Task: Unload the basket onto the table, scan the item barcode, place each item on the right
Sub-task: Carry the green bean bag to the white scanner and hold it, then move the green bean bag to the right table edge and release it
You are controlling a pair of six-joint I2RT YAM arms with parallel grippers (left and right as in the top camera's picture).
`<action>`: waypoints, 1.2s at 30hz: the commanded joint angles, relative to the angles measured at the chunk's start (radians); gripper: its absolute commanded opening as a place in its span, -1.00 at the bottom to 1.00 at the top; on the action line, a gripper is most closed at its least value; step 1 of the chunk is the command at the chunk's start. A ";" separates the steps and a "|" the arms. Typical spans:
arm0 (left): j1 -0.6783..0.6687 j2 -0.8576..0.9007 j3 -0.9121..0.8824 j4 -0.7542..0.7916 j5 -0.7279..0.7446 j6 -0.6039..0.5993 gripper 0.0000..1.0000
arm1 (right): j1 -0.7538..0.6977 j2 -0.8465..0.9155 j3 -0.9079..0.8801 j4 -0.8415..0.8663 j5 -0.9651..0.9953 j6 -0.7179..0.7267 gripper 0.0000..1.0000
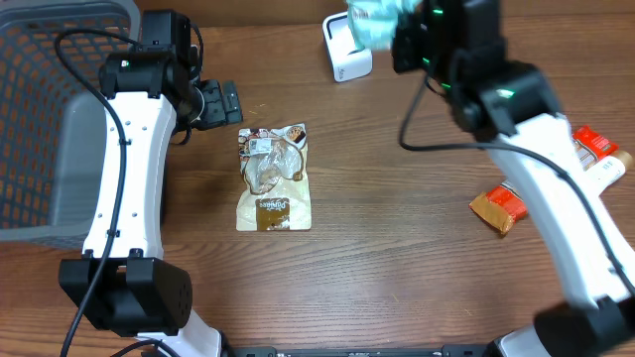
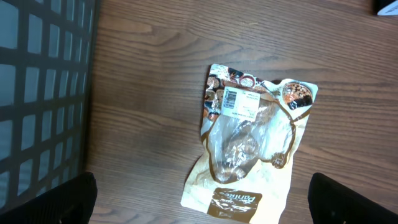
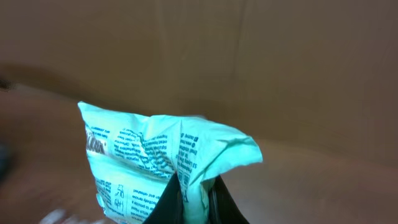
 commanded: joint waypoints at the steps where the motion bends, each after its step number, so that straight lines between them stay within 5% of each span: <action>1: -0.002 0.004 -0.005 0.001 0.005 0.020 1.00 | 0.003 0.113 -0.006 0.127 0.214 -0.275 -0.93; 15: -0.002 0.004 -0.005 0.001 0.005 0.020 0.99 | 0.026 0.465 -0.006 0.821 0.281 -1.019 -0.93; 21: -0.002 0.004 -0.005 0.001 0.005 0.020 0.99 | 0.037 0.584 -0.005 1.016 0.298 -1.146 -0.93; 36: -0.002 0.004 -0.005 0.001 0.005 0.020 1.00 | 0.048 0.650 -0.005 1.009 0.301 -1.275 -0.93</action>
